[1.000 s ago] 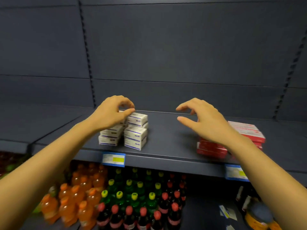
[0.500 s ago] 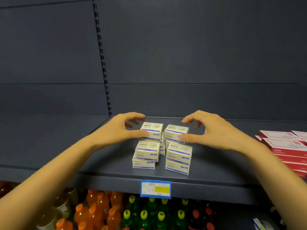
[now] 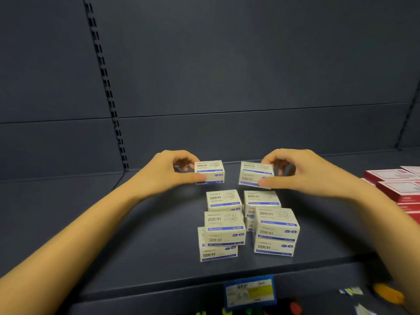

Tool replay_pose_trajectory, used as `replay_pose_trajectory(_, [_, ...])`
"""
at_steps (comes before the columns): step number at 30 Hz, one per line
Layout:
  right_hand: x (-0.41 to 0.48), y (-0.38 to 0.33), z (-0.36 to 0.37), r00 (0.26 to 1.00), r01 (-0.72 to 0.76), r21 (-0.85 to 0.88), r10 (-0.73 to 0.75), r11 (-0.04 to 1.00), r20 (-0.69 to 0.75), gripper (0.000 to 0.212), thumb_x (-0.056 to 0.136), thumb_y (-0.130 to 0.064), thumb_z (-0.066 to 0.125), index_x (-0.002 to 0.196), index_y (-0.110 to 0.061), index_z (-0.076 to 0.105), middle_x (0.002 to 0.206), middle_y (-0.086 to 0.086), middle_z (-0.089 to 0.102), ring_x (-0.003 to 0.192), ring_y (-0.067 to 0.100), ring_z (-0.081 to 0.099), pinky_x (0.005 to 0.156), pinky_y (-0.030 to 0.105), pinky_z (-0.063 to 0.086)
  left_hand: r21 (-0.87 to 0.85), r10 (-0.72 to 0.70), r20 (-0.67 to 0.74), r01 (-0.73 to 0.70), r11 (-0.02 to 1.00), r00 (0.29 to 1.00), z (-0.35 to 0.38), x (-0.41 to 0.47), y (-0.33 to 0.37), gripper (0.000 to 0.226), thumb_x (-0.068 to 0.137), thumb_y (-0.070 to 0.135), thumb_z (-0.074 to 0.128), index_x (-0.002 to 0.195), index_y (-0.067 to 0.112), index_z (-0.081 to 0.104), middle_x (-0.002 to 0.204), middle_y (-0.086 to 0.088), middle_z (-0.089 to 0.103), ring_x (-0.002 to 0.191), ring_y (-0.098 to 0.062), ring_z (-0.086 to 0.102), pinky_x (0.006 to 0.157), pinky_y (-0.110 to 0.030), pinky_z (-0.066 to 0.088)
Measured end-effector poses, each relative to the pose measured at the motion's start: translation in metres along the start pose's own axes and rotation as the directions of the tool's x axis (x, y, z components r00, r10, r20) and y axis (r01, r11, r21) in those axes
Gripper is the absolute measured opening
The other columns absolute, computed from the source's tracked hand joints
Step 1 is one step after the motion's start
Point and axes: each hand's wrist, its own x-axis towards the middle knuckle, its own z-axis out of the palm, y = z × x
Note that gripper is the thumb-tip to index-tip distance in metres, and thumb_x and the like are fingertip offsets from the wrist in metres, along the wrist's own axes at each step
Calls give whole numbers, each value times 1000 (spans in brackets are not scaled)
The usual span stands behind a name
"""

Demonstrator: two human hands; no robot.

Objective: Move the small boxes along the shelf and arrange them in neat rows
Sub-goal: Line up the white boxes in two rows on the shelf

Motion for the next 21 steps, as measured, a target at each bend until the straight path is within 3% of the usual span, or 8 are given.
replay_pose_trajectory(3, [21, 8, 7, 998, 12, 28, -11, 1000, -59, 30, 73, -42, 70, 98, -27, 63, 93, -16, 64, 76, 5, 58, 68, 19, 47, 29, -45, -28, 45, 999, 999, 11, 17, -16, 28, 74, 28, 75, 98, 16, 68, 94, 4, 69, 87, -19, 63, 77, -21, 49])
replay_pose_trajectory(6, [43, 19, 15, 998, 3, 42, 0, 999, -64, 30, 75, -38, 71, 100, -24, 64, 96, -11, 64, 76, 8, 57, 69, 19, 45, 72, -82, -17, 83, 994, 996, 26, 30, -31, 32, 75, 28, 73, 102, 13, 66, 94, 3, 66, 82, -13, 57, 68, -11, 43])
replay_pose_trajectory(11, [72, 39, 32, 999, -49, 3, 49, 999, 25, 32, 76, -34, 73, 103, -20, 64, 104, -2, 65, 78, 14, 58, 78, 29, 48, 47, -143, -5, 144, 989, 990, 42, 32, -55, 28, 79, 27, 71, 102, 12, 66, 100, -2, 69, 88, -20, 61, 82, -26, 45])
replay_pose_trajectory(15, [82, 53, 47, 993, -86, -51, 89, 995, 77, 36, 75, -39, 72, 106, -24, 60, 101, -7, 64, 77, 9, 58, 83, 37, 51, -4, -171, -80, 171, 985, 982, 45, 34, -64, 37, 77, 26, 73, 110, 16, 60, 92, 9, 63, 94, -16, 58, 84, -20, 43])
replay_pose_trajectory(21, [91, 62, 70, 998, -59, -41, 59, 997, -5, 38, 76, -41, 70, 109, -31, 54, 98, -18, 59, 74, 1, 55, 71, 26, 46, 12, -131, -141, 134, 991, 981, 54, 40, -67, 32, 76, 27, 73, 105, 20, 61, 91, 13, 60, 98, -14, 57, 90, -27, 46])
